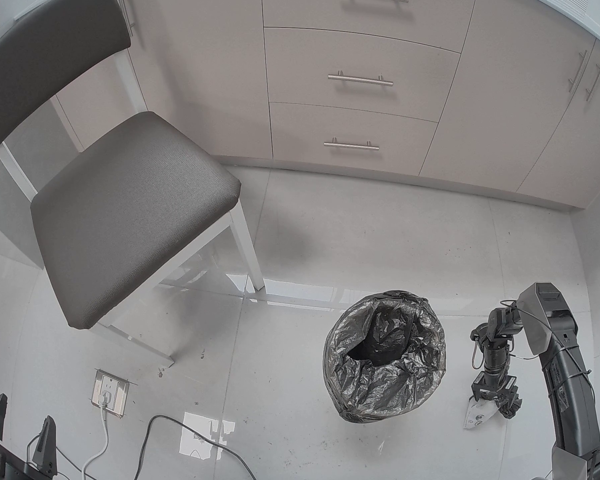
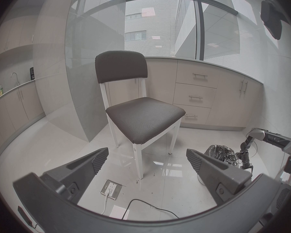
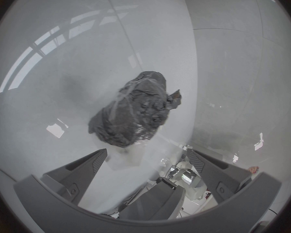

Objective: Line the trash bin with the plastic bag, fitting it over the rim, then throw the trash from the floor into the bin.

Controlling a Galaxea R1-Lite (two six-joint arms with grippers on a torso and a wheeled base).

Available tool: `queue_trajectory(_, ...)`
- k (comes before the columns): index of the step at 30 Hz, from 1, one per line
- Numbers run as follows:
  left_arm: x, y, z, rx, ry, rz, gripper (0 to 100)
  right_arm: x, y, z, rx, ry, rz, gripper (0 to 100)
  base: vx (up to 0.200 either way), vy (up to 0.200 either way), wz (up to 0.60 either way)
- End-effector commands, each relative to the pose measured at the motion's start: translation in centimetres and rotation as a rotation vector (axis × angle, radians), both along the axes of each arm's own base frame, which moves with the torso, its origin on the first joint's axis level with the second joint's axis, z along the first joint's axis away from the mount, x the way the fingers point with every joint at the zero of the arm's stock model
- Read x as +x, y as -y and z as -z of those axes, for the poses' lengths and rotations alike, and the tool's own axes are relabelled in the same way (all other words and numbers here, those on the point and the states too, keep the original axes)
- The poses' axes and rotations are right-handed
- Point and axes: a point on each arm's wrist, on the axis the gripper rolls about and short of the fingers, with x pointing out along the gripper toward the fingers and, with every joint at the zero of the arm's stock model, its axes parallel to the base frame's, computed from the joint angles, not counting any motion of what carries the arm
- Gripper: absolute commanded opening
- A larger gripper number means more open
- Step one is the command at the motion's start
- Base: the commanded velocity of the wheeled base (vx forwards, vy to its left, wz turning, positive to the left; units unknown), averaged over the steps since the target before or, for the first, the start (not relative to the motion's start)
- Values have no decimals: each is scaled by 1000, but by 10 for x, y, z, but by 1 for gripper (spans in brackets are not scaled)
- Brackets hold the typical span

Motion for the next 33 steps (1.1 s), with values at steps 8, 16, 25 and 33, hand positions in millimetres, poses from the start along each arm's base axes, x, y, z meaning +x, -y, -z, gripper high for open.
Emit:
queue_trajectory(8, 0, 0, 4, 0, -2, -1, 100, 6, 4, 5, 29, 60, -43, 100, 0, 0, 0)
queue_trajectory(16, 0, 0, 4, 0, -2, -1, 100, 19, 10, 6, -67, 157, -111, 100, 0, 0, 0)
queue_trajectory(25, 0, 0, 4, 0, 0, -1, 100, 25, 12, 6, -122, 192, -140, 100, 0, 0, 0)
queue_trajectory(33, 0, 0, 4, 0, -2, -1, 100, 24, 12, 6, -117, 180, -156, 100, 0, 0, 0)
